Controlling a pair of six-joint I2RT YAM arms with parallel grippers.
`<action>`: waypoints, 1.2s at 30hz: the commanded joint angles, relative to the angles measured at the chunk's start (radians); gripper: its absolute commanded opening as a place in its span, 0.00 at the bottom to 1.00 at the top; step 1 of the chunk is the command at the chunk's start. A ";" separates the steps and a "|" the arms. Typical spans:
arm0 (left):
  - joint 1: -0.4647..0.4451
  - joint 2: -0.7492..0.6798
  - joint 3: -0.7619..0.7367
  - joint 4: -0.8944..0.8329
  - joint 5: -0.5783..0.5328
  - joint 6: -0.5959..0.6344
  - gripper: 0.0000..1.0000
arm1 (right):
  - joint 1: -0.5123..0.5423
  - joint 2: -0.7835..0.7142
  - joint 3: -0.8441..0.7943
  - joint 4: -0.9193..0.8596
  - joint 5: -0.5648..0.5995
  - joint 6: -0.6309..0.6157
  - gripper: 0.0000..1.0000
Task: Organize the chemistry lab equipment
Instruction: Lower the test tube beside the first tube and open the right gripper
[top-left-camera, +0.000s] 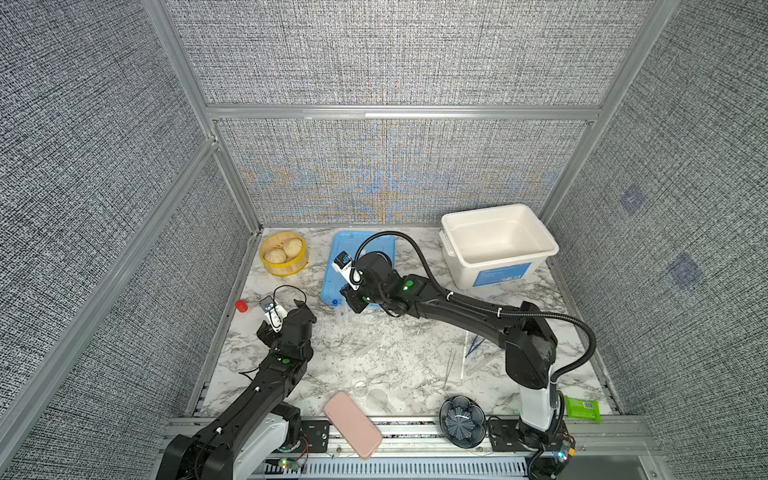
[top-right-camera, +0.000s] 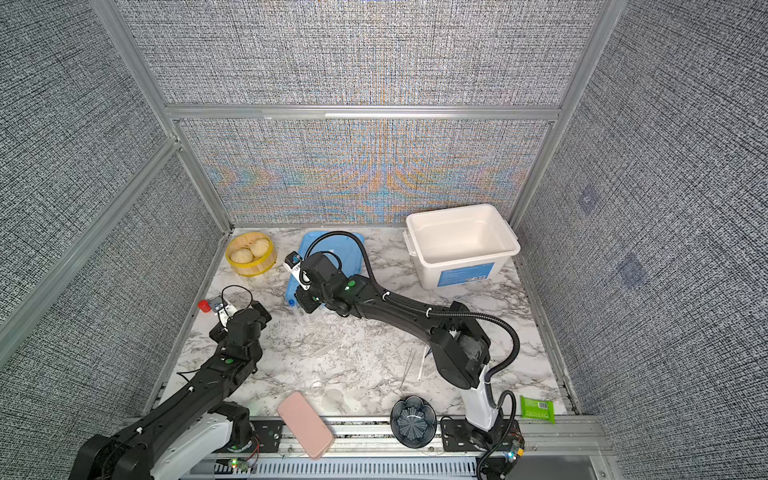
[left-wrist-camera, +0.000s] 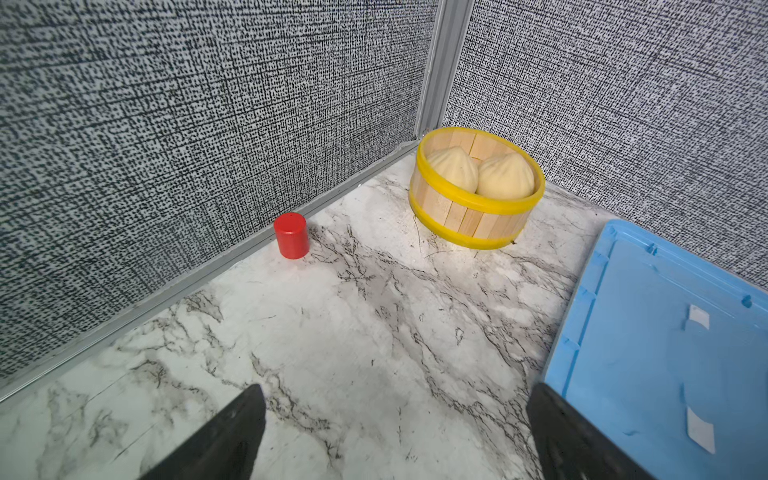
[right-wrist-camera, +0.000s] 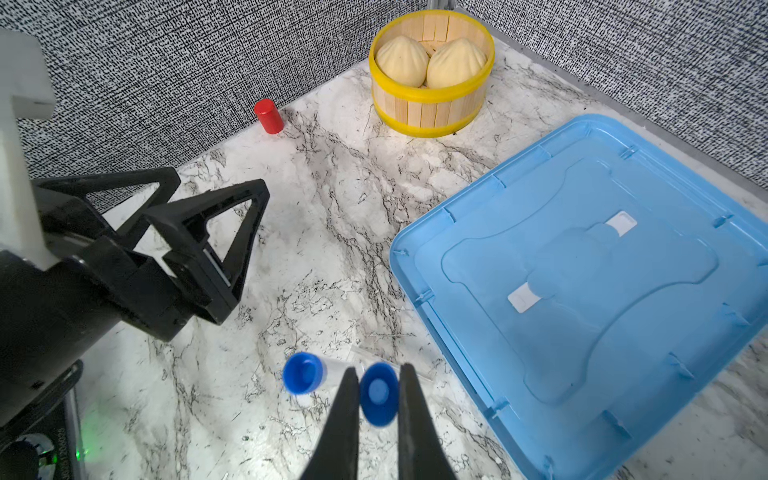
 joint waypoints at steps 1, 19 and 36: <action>0.002 -0.001 -0.002 0.016 -0.009 -0.004 0.99 | 0.002 -0.003 0.005 -0.002 0.012 -0.017 0.12; 0.002 0.005 -0.001 0.018 -0.005 -0.004 0.99 | 0.053 0.008 -0.025 -0.001 0.091 -0.108 0.12; 0.002 0.012 0.002 0.020 -0.001 -0.007 0.99 | 0.053 -0.008 -0.026 0.015 0.100 -0.095 0.31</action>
